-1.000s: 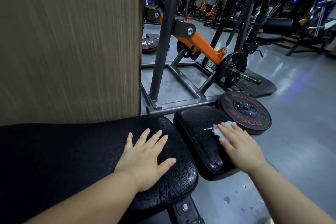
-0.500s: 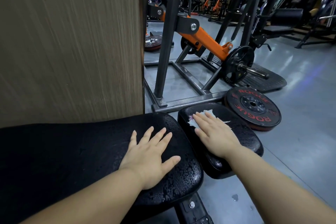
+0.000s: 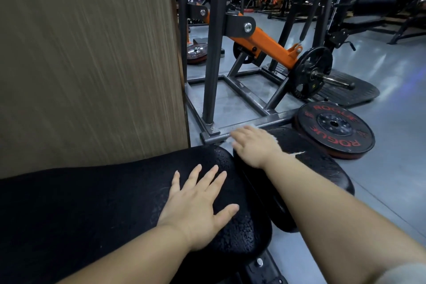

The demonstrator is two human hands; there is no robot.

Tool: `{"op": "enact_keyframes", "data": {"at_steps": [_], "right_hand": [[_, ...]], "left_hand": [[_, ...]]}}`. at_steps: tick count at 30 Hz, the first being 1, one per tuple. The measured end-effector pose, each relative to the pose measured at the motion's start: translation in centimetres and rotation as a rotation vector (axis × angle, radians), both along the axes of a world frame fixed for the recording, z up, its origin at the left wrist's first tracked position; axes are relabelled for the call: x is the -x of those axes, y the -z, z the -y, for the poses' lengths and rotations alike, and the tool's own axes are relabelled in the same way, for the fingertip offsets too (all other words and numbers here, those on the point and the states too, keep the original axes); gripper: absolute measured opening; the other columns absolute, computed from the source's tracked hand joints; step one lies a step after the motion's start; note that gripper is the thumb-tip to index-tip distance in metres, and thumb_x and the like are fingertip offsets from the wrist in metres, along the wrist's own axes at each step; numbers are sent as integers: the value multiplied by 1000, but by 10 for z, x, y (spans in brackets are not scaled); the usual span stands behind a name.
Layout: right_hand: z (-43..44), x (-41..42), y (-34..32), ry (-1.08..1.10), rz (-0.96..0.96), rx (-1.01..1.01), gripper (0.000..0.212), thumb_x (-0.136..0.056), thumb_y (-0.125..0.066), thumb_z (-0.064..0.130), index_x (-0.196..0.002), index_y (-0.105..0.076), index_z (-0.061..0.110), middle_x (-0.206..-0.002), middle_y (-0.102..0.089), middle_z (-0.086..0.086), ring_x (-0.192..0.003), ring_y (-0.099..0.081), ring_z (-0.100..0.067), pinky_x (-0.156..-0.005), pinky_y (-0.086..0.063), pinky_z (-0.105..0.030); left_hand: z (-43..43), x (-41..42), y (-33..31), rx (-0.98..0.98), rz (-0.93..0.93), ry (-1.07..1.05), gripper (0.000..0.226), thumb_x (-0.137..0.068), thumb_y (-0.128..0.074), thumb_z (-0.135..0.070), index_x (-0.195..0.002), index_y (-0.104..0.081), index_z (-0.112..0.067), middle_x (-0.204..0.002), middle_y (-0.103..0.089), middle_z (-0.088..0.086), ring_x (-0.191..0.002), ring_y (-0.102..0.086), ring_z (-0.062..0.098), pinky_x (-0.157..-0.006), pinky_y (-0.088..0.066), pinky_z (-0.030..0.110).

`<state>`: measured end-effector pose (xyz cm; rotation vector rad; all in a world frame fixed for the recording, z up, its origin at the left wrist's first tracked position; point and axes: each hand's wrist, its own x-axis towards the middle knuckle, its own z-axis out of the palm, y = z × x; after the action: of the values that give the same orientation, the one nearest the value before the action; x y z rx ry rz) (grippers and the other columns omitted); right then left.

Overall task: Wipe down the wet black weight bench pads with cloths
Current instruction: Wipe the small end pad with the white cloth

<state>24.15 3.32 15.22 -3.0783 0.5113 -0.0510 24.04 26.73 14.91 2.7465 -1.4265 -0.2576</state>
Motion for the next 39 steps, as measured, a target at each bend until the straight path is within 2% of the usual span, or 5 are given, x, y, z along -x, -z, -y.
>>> {"op": "enact_keyframes", "data": {"at_steps": [5, 13, 18, 28, 39], "right_hand": [[5, 1, 2, -36, 13, -40, 46, -101, -28, 45, -144, -37, 31, -151, -34, 12, -140, -22, -12, -116, -19, -37], [65, 22, -3, 379, 31, -118, 47, -99, -22, 48, -140, -40, 33, -151, -35, 8, -140, -26, -17, -111, -25, -46], [76, 53, -8, 641, 37, -242, 48, -95, -24, 48, -137, -38, 28, -145, -40, -4, -129, -39, -33, -102, -33, -50], [33, 134, 3, 826, 116, -230, 56, -97, -25, 50, -148, -22, 26, -150, -32, -3, -130, -35, -35, -100, -34, -49], [-43, 161, 6, 753, 99, -209, 59, -99, -20, 50, -152, -10, 27, -160, -3, 6, -145, 6, -29, -113, -19, -54]], "left_hand": [[0, -1, 0, 4, 3, 2, 75, -88, -10, -75, -152, 8, -42, -158, 17, -23, -145, 24, 10, -117, 17, 50], [1, 0, 0, 17, -20, -5, 79, -82, -7, -77, -152, 8, -43, -157, 18, -25, -145, 25, 9, -117, 17, 49], [0, -3, 1, 18, -23, -9, 76, -86, -10, -76, -152, 8, -43, -158, 17, -24, -145, 25, 9, -117, 17, 49], [0, 0, -2, -6, -15, -12, 84, -79, -3, -79, -153, 6, -41, -159, 13, -21, -148, 18, 12, -118, 13, 50], [-14, 19, -6, -9, -36, -59, 65, -98, -12, -63, -155, 4, -36, -162, 11, -14, -148, 16, 14, -120, 11, 45]]}}
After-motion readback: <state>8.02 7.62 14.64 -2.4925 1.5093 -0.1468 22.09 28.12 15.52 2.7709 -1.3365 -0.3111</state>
